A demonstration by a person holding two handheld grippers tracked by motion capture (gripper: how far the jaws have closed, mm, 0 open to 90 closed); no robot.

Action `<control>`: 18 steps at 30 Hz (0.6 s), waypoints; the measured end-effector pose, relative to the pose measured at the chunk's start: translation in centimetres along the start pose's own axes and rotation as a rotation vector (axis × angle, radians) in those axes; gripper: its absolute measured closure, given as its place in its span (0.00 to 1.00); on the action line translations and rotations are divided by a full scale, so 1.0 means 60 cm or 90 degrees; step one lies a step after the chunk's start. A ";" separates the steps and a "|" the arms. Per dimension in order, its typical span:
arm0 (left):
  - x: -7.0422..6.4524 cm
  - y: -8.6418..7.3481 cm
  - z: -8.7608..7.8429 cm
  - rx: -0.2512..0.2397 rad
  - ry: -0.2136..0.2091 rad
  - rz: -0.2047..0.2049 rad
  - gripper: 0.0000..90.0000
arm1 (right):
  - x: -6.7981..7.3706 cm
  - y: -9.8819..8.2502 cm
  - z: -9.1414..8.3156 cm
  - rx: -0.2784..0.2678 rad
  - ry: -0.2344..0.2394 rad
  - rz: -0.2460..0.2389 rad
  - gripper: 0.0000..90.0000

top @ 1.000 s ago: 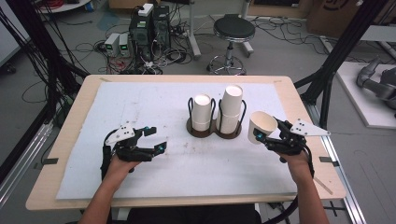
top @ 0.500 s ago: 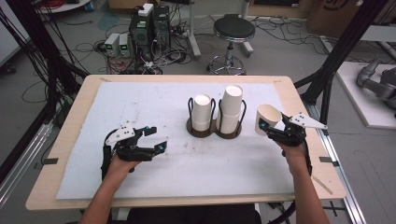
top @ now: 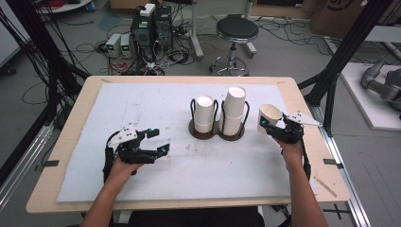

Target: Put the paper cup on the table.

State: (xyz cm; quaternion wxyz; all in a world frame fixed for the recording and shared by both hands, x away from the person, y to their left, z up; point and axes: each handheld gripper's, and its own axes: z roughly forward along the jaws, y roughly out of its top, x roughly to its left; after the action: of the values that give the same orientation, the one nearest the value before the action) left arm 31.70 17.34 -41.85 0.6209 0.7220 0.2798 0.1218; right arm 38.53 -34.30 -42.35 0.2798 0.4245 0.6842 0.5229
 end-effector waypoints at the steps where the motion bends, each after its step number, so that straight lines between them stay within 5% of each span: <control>1: 0.000 0.000 0.000 0.000 0.000 0.001 0.24 | -0.001 -0.001 0.002 0.003 -0.004 0.002 0.38; 18: -0.001 0.000 0.000 0.004 -0.006 0.001 0.24 | -0.004 -0.020 0.023 0.061 -0.023 0.006 0.37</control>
State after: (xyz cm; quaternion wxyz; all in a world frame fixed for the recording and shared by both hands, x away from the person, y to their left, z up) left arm 31.64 17.32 -41.86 0.6201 0.7246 0.2766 0.1178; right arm 39.44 -33.94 -43.93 0.2692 0.4497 0.7012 0.4833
